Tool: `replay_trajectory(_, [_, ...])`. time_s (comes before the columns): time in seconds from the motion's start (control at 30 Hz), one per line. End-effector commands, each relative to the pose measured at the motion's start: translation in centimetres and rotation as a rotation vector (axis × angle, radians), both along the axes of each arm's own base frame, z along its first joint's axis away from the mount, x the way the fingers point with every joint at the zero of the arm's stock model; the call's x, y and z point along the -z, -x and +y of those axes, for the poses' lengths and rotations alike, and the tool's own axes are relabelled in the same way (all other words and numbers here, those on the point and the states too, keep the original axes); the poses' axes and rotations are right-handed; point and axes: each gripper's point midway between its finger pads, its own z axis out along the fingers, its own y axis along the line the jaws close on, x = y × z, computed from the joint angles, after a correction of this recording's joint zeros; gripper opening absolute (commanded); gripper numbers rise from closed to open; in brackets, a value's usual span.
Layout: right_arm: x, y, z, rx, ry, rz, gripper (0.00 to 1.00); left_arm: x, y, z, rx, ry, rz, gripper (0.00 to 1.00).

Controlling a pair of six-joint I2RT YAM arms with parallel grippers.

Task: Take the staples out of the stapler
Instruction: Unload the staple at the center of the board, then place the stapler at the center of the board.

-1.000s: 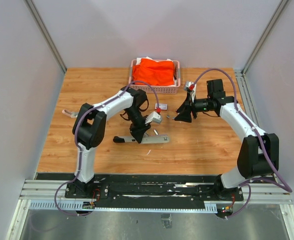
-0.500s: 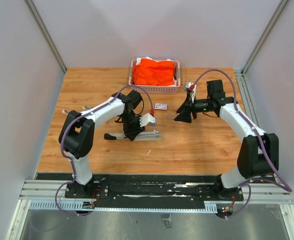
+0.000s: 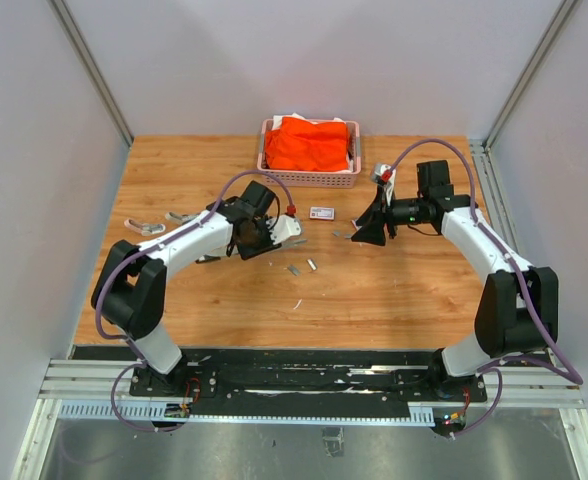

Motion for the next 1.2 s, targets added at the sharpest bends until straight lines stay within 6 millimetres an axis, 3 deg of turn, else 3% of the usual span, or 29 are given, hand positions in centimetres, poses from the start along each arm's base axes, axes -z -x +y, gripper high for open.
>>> replay_trajectory(0.0, [-1.0,0.1,-0.4,0.011,-0.013,-0.034,0.56,-2.4,-3.9,1.6,-0.131,-0.026,-0.242,0.0])
replay_trajectory(0.17, [-0.9,0.1,-0.4,0.014,-0.012,-0.033,0.56,-2.9,-5.0,3.4,-0.181,-0.082,-0.383,0.0])
replay_trajectory(0.57, [-0.7,-0.1,-0.4,0.022,-0.02,-0.024,0.56,-0.9,-5.4,8.9,-0.219,-0.314,-0.594,0.0])
replay_trajectory(1.17, [-0.1,-0.5,-0.3,0.044,-0.024,-0.01,0.56,1.8,-4.7,10.9,-0.209,-0.384,-0.648,0.0])
